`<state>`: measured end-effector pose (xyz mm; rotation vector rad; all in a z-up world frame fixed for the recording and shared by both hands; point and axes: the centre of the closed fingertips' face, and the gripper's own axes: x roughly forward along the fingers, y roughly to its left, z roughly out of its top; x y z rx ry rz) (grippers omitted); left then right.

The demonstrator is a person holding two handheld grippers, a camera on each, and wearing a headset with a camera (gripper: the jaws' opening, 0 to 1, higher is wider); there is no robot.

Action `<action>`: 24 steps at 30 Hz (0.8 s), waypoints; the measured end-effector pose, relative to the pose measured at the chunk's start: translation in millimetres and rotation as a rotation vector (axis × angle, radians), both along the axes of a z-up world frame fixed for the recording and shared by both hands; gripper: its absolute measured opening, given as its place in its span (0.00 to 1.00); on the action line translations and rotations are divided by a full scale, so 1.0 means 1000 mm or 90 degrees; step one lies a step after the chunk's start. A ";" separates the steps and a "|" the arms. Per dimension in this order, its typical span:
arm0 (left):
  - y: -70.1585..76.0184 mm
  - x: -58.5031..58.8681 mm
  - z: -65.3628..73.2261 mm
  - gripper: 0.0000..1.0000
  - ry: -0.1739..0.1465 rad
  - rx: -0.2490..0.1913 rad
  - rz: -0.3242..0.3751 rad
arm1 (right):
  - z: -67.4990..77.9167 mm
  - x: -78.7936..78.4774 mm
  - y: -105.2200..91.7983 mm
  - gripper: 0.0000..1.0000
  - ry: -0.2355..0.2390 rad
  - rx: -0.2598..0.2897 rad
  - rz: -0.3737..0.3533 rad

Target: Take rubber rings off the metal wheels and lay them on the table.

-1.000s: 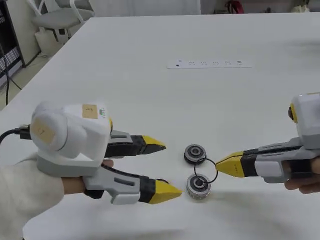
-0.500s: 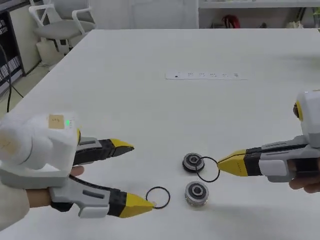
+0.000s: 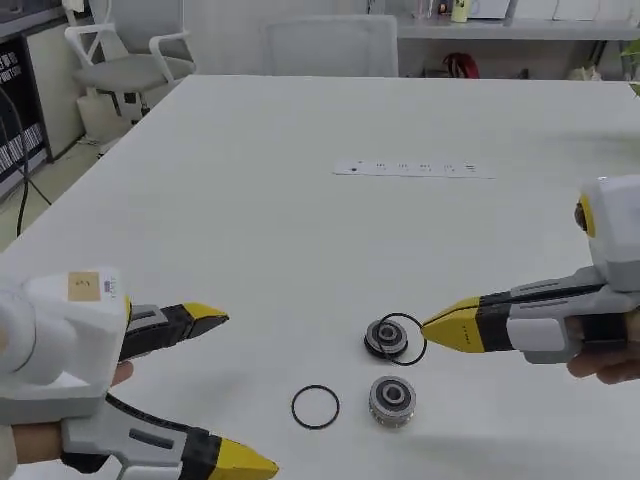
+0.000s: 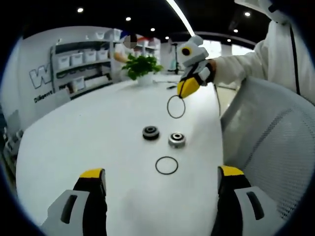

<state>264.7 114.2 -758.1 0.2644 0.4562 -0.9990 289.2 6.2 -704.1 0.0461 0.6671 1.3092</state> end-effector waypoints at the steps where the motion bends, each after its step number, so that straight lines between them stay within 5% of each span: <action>1: 0.000 0.000 -0.001 0.96 0.002 0.000 0.001 | 0.000 -0.001 0.002 0.00 0.000 0.000 0.004; 10: 0.006 -0.002 -0.004 1.00 0.002 0.005 0.014 | 0.001 -0.010 0.025 0.00 -0.009 -0.009 0.046; 24: 0.009 0.003 0.005 0.97 -0.008 -0.010 0.033 | -0.036 -0.030 0.054 0.00 0.002 -0.080 0.120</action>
